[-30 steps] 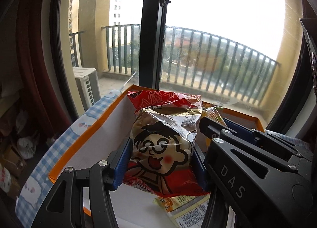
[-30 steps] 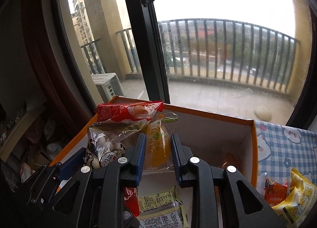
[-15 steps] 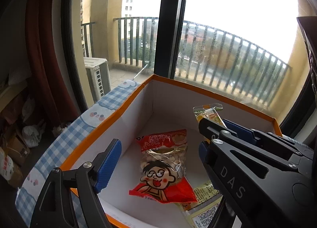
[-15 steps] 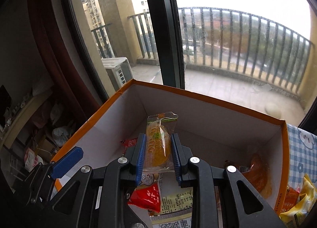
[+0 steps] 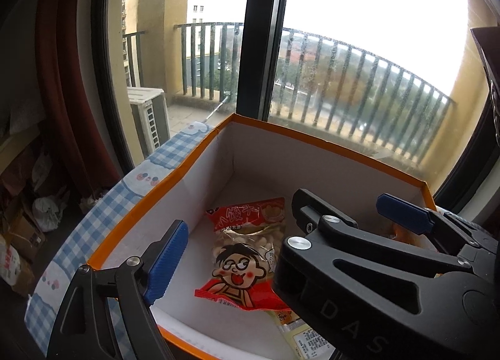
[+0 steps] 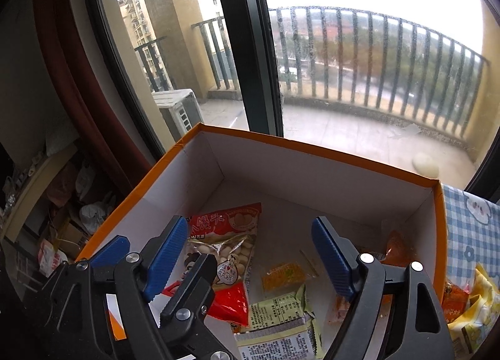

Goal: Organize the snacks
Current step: 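Lift both open tools out of the orange box, then move both open tools toward the large yellow-green chip bag on the tablecloth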

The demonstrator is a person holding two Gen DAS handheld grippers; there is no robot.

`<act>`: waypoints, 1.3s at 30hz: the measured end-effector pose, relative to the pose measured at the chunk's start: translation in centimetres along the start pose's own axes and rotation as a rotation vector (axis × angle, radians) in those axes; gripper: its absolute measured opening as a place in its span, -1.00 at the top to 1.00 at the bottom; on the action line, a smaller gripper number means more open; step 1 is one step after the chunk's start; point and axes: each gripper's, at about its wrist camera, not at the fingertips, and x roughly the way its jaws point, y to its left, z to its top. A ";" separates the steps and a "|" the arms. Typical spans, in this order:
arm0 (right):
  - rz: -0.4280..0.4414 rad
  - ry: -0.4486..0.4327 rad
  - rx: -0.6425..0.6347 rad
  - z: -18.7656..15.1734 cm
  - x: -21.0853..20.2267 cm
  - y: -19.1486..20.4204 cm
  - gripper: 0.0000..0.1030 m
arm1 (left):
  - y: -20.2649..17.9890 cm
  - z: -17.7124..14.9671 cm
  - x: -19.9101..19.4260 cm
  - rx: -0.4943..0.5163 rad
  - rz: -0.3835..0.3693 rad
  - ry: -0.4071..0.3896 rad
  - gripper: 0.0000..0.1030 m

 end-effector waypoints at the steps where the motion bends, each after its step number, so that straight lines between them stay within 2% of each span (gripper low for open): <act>1: -0.009 0.001 -0.006 -0.1 -0.1 0.2 -0.64 | -0.1 -0.1 -0.2 0.005 -0.001 -0.001 -0.67; 10: -0.018 0.009 0.014 -1.5 -2.2 -0.4 -0.64 | -1.2 -1.3 -2.1 0.044 -0.013 -0.016 -0.67; 21: -0.061 -0.024 0.026 -3.5 -6.7 -2.1 -0.64 | -4.0 -3.0 -5.3 0.085 -0.086 -0.044 -0.67; 24: -0.088 -0.042 0.001 -4.2 -8.2 -2.7 -0.63 | -5.0 -3.5 -6.1 0.094 -0.117 -0.044 -0.67; 39: -0.154 -0.179 -0.053 -7.0 -15.9 -6.5 -0.64 | -10.3 -5.7 -11.4 0.164 -0.185 -0.148 -0.67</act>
